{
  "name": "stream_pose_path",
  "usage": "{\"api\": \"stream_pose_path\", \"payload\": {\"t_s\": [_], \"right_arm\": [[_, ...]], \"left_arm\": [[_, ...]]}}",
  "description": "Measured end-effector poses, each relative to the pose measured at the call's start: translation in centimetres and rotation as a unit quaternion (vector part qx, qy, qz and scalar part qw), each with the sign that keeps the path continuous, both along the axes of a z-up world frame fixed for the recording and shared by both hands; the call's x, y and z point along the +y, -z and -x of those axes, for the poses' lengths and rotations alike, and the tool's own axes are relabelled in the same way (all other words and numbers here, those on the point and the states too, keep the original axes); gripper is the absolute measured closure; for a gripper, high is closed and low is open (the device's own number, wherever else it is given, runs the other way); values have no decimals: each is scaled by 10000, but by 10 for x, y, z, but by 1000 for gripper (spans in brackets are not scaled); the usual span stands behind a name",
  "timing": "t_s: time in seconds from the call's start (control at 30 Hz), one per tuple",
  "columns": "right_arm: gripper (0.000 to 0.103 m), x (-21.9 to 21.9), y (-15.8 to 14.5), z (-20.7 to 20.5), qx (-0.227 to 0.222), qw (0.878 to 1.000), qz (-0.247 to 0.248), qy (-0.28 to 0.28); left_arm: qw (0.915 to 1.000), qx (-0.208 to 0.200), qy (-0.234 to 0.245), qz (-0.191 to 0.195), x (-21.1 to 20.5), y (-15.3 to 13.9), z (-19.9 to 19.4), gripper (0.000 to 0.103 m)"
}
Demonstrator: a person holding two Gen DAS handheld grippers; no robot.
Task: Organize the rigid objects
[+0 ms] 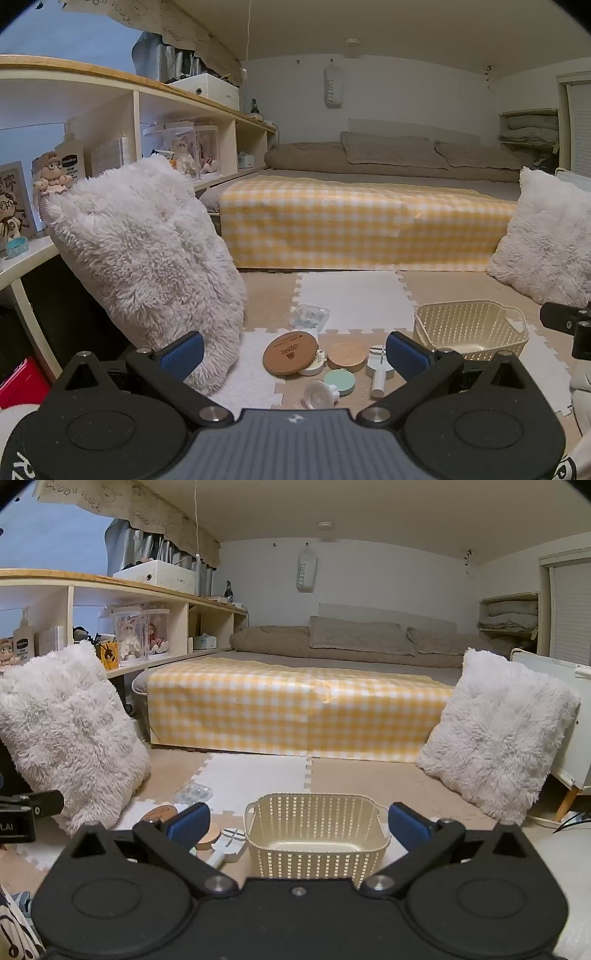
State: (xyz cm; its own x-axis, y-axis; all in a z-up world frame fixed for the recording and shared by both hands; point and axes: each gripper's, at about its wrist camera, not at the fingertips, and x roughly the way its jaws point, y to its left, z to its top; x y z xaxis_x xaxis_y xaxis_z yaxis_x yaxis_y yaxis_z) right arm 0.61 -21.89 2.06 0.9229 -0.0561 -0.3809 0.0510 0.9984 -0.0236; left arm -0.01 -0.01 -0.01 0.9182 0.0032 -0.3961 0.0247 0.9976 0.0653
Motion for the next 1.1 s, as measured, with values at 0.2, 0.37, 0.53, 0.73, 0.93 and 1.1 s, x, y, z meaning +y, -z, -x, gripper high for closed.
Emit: {"api": "stream_pose_path", "payload": {"t_s": [0.2,0.37,0.53,0.73,0.93,1.1], "right_arm": [[0,0,0,0,2,10000,7,1],[0,0,0,-1,10,10000,6,-1],[0,0,0,-1,14,10000,8,1],[0,0,0,-1,19,10000,9,-1],[0,1,0,-1,24,10000,9,-1],[0,1,0,-1,28,10000,11,-2]], "left_arm": [[10000,6,3,14,0,0,0,0],[10000,17,6,17,0,0,0,0],[10000,25,8,13,0,0,0,0],[10000,32,12,13,0,0,1,0],[10000,43,6,7,0,0,0,0],[10000,47,7,7,0,0,0,0]]}}
